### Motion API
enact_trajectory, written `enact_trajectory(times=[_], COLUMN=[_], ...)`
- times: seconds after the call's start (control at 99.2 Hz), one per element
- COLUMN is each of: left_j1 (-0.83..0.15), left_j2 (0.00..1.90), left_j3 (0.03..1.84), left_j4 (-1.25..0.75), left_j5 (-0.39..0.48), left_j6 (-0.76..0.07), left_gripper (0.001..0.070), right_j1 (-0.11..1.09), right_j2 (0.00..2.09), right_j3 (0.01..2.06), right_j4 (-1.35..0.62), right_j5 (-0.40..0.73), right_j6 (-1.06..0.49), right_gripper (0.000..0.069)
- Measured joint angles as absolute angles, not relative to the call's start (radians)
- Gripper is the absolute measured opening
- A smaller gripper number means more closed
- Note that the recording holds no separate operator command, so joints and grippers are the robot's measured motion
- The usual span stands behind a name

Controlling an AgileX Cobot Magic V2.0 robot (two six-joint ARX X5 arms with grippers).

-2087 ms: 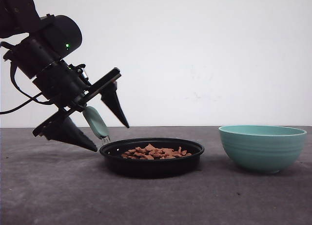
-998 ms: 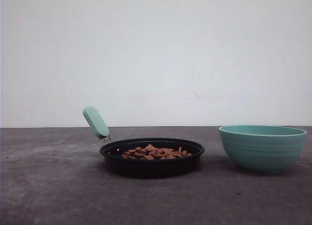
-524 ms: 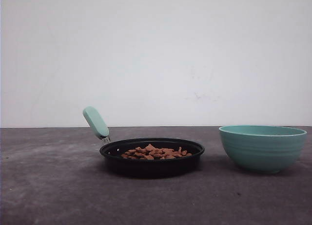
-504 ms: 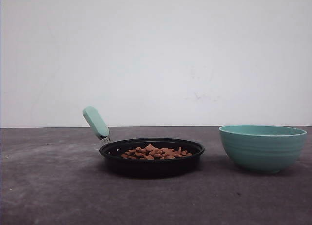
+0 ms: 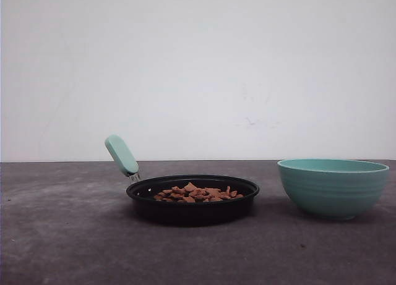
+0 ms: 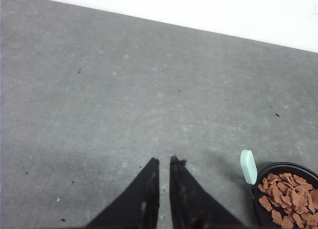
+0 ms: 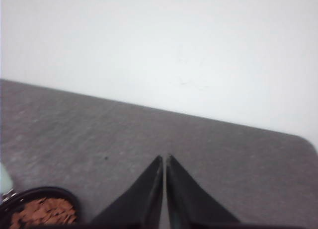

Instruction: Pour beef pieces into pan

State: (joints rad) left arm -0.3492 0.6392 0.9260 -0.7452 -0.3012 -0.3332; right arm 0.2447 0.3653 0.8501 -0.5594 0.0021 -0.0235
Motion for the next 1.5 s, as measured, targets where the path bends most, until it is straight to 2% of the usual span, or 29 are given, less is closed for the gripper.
enact_trajectory(times=[0.131, 0.323, 0.555, 0.625, 0.797, 1.502], left_j1=[-0.349, -0.349, -0.349, -0.349, -0.349, -0.349], left_j2=[0.639, 0.639, 0.635, 0.635, 0.635, 0.635], left_j3=[0.926, 0.926, 0.926, 0.926, 0.926, 0.926], left_j4=[-0.745, -0.745, -0.745, -0.744, -0.744, -0.744], left_j5=[-0.301, -0.301, -0.301, -0.301, -0.301, -0.301], left_j6=[-0.333, -0.333, -0.333, -0.333, -0.333, -0.333], left_gripper=[0.0012, 0.0012, 0.0012, 0.0012, 0.0012, 0.0012], right_j1=[0.198, 0.122, 0.088, 0.088, 0.089, 0.089], right_j2=[0.304, 0.128, 0.004, 0.008, 0.004, 0.004], right_j3=[0.648, 0.26, 0.019, 0.016, 0.016, 0.016], right_j4=[-0.465, -0.197, -0.139, -0.164, -0.167, -0.166], right_j5=[-0.007, -0.104, -0.139, -0.16, -0.108, -0.107], right_j6=[0.002, 0.06, 0.107, 0.11, 0.107, 0.105], right_gripper=[0.0009, 0.0009, 0.0009, 0.0009, 0.0009, 0.0009])
